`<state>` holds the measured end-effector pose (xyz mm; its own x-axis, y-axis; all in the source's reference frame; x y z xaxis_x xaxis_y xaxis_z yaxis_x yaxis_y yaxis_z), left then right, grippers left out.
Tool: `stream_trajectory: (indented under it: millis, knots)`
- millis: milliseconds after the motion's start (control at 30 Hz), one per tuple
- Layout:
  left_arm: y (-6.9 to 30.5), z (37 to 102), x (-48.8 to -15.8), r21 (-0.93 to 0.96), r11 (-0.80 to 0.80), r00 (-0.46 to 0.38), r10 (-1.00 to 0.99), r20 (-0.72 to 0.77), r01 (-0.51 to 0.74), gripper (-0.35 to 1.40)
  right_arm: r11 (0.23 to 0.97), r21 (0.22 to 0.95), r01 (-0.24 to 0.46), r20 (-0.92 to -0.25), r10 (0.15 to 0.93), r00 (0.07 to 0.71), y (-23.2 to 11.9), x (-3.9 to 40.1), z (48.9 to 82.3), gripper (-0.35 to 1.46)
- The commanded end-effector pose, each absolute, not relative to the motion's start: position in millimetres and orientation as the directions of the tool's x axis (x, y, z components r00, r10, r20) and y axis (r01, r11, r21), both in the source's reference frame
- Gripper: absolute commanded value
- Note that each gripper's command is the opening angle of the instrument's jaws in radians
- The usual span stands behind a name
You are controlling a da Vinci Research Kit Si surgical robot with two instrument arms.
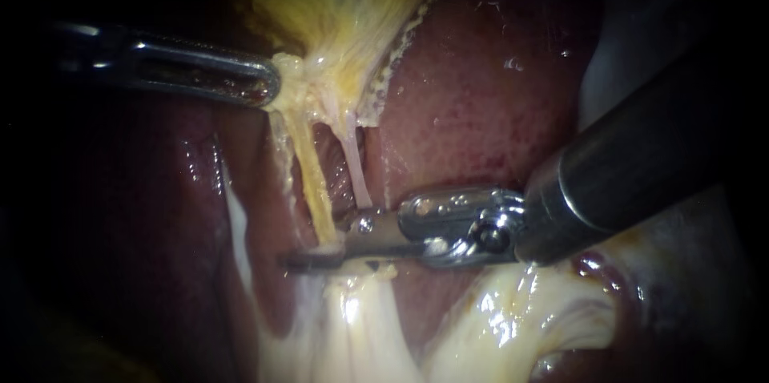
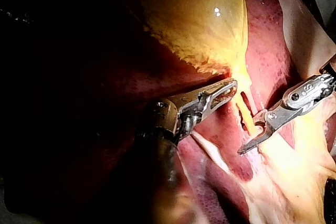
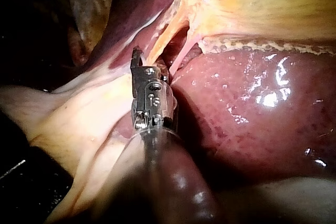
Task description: Clipping first clip left tube
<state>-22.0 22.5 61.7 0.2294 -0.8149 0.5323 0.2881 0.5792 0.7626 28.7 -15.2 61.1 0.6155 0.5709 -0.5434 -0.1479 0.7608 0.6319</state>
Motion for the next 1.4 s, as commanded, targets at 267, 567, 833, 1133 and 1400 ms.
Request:
stream_trajectory:
  millis: [267,567,833,1133,1400]
  knots:
    - [22.5,61.7,-22.0,0.762,0.58,0.23,-0.815,0.533,0.288,-0.35,0.754,0.642,-0.139,-0.57,0.59,0.571,-14.6,28.8,61.2,0.48]
    - [22.4,61.7,-21.8,0.763,0.58,0.23,-0.814,0.533,0.287,-0.35,0.735,0.666,-0.123,-0.589,0.621,0.517,-12.7,27.4,59.6,0.5]
    - [22.4,61.7,-21.8,0.763,0.58,0.23,-0.814,0.533,0.287,-0.35,0.726,0.68,-0.1,-0.602,0.632,0.488,-11.9,25.0,58.3,0.5]
    - [22.4,61.6,-21.7,0.763,0.58,0.23,-0.814,0.533,0.287,-0.35,0.705,0.709,-0.024,-0.612,0.632,0.474,-12.2,24.1,57.9,0.5]
    - [22.4,61.7,-21.7,0.762,0.58,0.23,-0.814,0.533,0.287,-0.35,0.686,0.726,0.051,-0.629,0.632,0.452,-12.5,25.2,58.3,0.5]
